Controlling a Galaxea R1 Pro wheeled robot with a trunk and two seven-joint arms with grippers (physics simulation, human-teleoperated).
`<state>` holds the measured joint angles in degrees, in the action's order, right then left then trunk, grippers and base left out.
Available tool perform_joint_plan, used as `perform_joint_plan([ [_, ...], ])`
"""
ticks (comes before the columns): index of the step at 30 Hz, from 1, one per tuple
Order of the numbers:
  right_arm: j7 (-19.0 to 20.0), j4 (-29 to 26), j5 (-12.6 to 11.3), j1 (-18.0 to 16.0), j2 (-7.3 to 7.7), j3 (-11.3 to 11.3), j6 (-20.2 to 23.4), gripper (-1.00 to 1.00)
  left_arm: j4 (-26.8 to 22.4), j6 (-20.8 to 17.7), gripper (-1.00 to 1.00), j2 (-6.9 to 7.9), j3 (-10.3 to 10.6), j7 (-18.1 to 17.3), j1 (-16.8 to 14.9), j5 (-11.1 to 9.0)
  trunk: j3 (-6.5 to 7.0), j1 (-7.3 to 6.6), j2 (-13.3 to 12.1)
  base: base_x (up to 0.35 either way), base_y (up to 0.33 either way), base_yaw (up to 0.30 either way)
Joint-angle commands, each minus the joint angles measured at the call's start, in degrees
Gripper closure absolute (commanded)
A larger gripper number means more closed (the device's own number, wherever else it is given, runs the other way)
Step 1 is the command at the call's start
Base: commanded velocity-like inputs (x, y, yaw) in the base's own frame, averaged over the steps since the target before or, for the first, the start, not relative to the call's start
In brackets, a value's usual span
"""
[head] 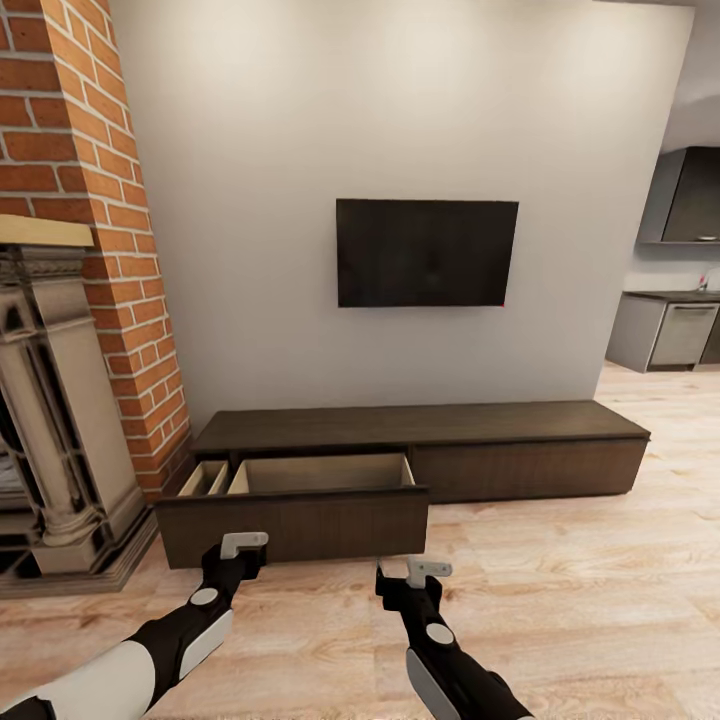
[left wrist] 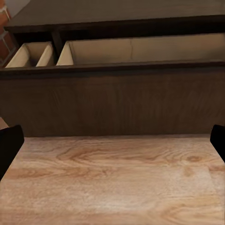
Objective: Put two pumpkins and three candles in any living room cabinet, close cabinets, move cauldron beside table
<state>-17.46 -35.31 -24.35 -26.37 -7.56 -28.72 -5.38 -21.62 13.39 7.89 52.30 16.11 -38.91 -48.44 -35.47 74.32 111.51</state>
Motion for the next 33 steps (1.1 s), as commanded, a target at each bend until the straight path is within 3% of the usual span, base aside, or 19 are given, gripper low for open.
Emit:
perform_joint_plan([
  [1,-0.39,0.49,-0.54,-0.08,0.06,-0.4,-0.45,-1.0,0.0,0.36,-1.0,0.01,0.5,0.33,-0.05,-0.13,-0.25,0.22,0.45,0.0,0.0,0.0],
  [21,-0.23,1.23,-0.58,-0.25,0.0,-0.53,-0.6,-1.0,0.1,0.67,-1.0,-0.6,0.52,-0.3,-0.03,0.53,-3.84,4.61,8.47,0.0,0.0,0.0],
  [33,0.93,2.93,-0.34,-3.18,-1.22,-0.7,-0.44,-1.0,0.04,0.75,-1.0,-0.52,0.51,-0.39,-0.03,0.5,-5.99,7.25,13.28,0.0,0.0,0.0],
])
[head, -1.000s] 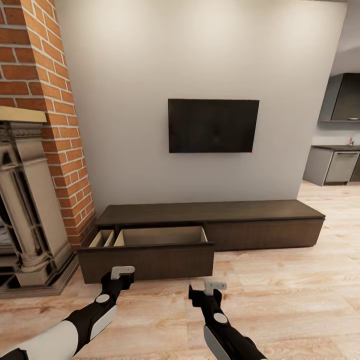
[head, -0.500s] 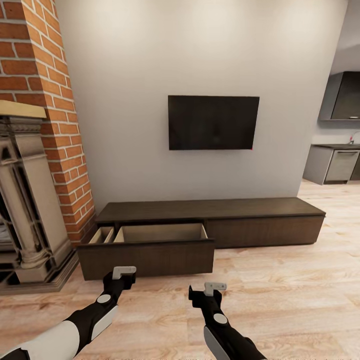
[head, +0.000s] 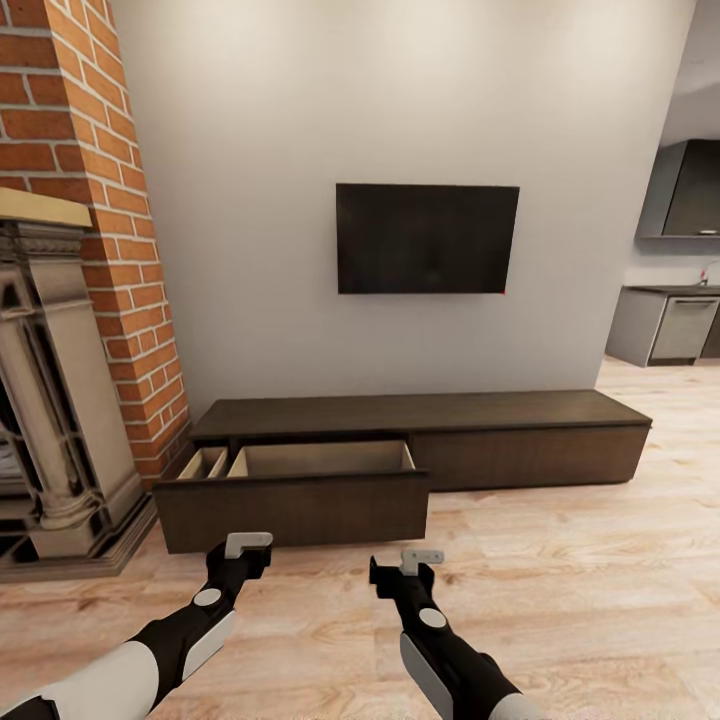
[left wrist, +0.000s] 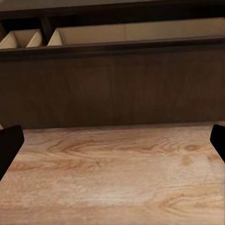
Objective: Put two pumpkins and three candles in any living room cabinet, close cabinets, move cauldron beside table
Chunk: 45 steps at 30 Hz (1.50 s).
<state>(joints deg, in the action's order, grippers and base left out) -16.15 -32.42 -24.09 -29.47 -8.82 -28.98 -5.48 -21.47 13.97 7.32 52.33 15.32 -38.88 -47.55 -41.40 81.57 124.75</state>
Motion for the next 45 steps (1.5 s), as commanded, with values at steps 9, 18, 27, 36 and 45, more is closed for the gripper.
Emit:
perform_joint_plan([
  [9,1.73,0.48,-0.51,-0.22,0.03,-0.46,-0.33,-1.0,-0.14,0.16,-1.0,0.06,0.42,-1.23,-0.1,-0.43,-1.68,1.97,3.65,0.0,0.0,0.0],
  [18,1.97,0.52,-0.52,-0.23,0.07,-0.46,-0.33,-1.0,-0.07,0.1,-1.0,0.06,0.41,-2.38,-0.08,-0.44,-3.3,3.95,7.26,0.0,0.0,0.0],
  [27,2.0,0.46,-0.62,-0.23,0.11,-0.38,-0.33,-1.0,-0.06,0.09,-1.0,0.06,0.41,-2.48,-0.1,-0.44,-4.91,5.93,10.87,0.0,0.0,0.0],
  [36,2.0,0.5,-0.92,-0.23,0.19,-0.3,-0.33,-1.0,-0.06,0.05,-1.0,0.06,0.41,-2.49,-0.06,-0.78,-6.53,7.9,14.48,0.0,0.0,0.0],
  [45,2.0,0.07,-1.27,-0.23,0.22,-0.28,-0.46,-1.0,-0.03,-0.01,-1.0,0.06,0.07,-2.49,-0.06,-1.36,-8.15,9.88,18.09,0.0,0.0,0.0],
])
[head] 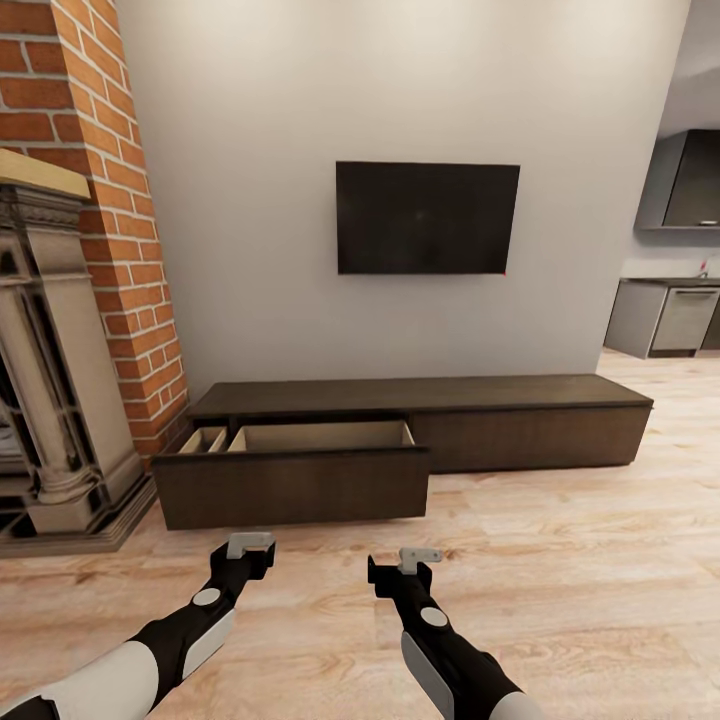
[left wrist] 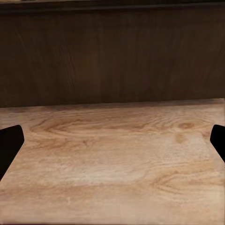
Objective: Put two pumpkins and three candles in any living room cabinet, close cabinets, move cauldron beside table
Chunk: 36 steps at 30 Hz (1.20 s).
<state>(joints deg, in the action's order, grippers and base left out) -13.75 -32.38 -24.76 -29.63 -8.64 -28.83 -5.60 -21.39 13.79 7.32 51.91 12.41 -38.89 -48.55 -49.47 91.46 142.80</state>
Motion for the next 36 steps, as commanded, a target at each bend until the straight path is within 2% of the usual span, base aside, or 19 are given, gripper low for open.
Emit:
perform_joint_plan([
  [1,-0.4,-0.08,-0.61,-0.07,0.05,-0.44,-0.37,-1.0,-0.1,0.16,-1.0,0.06,0.43,0.42,-0.05,-0.42,-0.25,0.21,0.44,0.0,0.0,0.0],
  [5,-0.4,-0.44,-0.67,-0.07,0.09,-0.44,-0.45,-1.0,-0.09,0.12,-1.0,0.05,0.29,0.2,-0.06,-0.58,-1.13,0.32,0.5,0.0,0.0,0.0],
  [8,-0.4,-0.57,-0.71,-0.07,0.1,-0.44,-0.46,-1.0,-0.07,0.07,-1.0,0.05,0.19,-1.47,-0.09,-0.63,-1.8,0.39,0.54,0.0,0.0,0.0],
  [12,-0.4,-0.6,-0.72,-0.07,0.11,-0.36,-0.46,-1.0,-0.06,0.09,-1.0,-0.02,0.07,-2.93,-0.07,-0.65,-1.8,0.39,0.54,0.0,0.0,0.0],
  [20,-0.36,-0.58,-0.73,-0.07,0.12,-0.23,-0.47,-1.0,-0.05,0.08,-1.0,-0.74,-0.04,-3.14,-0.08,-0.66,-1.8,0.39,0.54,0.016,0.005,0.0],
  [36,-0.31,-0.58,-0.73,-0.07,0.11,-0.18,-0.47,-1.0,1.7,-0.08,-1.0,-0.9,-0.21,-2.95,-0.12,-0.69,-1.8,0.39,0.54,0.237,0.147,0.0],
])
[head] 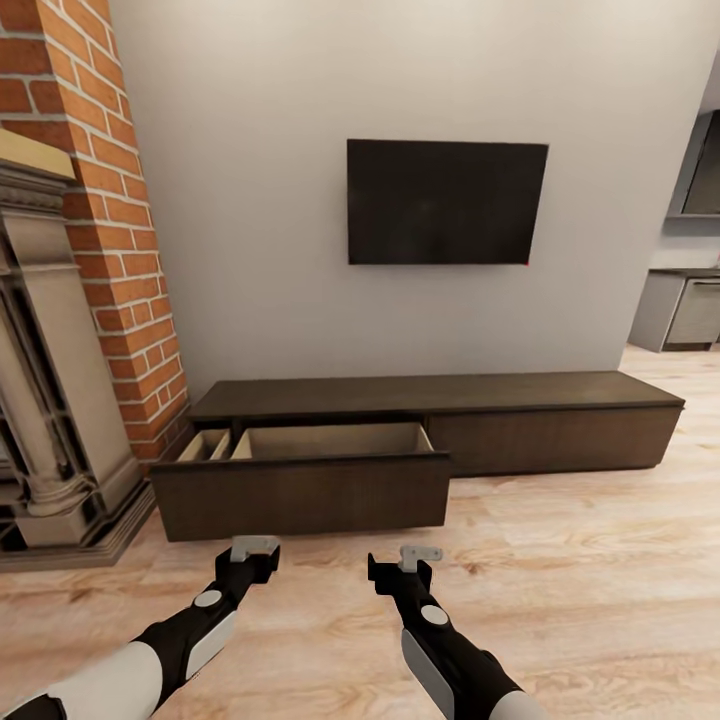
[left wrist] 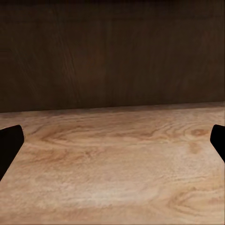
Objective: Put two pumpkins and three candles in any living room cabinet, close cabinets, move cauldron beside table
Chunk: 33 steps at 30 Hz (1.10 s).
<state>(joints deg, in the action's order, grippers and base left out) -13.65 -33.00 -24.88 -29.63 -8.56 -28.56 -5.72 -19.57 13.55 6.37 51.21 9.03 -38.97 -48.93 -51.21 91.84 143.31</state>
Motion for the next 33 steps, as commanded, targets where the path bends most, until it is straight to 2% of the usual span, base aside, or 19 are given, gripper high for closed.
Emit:
perform_joint_plan([
  [1,-0.41,0.04,-0.61,-0.08,0.04,-0.44,-0.35,-1.0,-0.05,0.16,-1.0,0.06,0.49,0.42,-0.04,-0.31,-0.06,0.01,0.02,0.267,0.171,0.0],
  [10,-0.41,0.11,-0.66,-0.08,0.04,-0.44,-0.34,-1.0,0.2,0.25,-1.0,0.05,0.47,0.4,-0.05,-0.32,-0.06,0.01,0.02,0.269,0.166,0.0],
  [18,-0.41,0.13,-0.69,-0.08,0.04,-0.44,-0.33,-1.0,0.23,0.33,-1.0,0.05,0.47,0.39,-0.05,-0.33,-0.06,0.01,0.02,0.226,0.036,0.0],
  [28,-0.41,0.18,-0.69,-0.08,0.04,-0.39,-0.32,-1.0,0.25,0.57,-1.0,0.05,-1.14,0.44,-0.01,-1.09,-0.06,0.01,0.02,0.039,0.003,0.0],
  [33,-0.41,0.21,-0.69,-0.08,0.04,-0.37,-0.33,-1.0,0.25,0.59,-1.0,0.05,-1.48,0.46,-0.02,-1.15,-1.17,0.14,0.09,0.004,0.0,0.0],
])
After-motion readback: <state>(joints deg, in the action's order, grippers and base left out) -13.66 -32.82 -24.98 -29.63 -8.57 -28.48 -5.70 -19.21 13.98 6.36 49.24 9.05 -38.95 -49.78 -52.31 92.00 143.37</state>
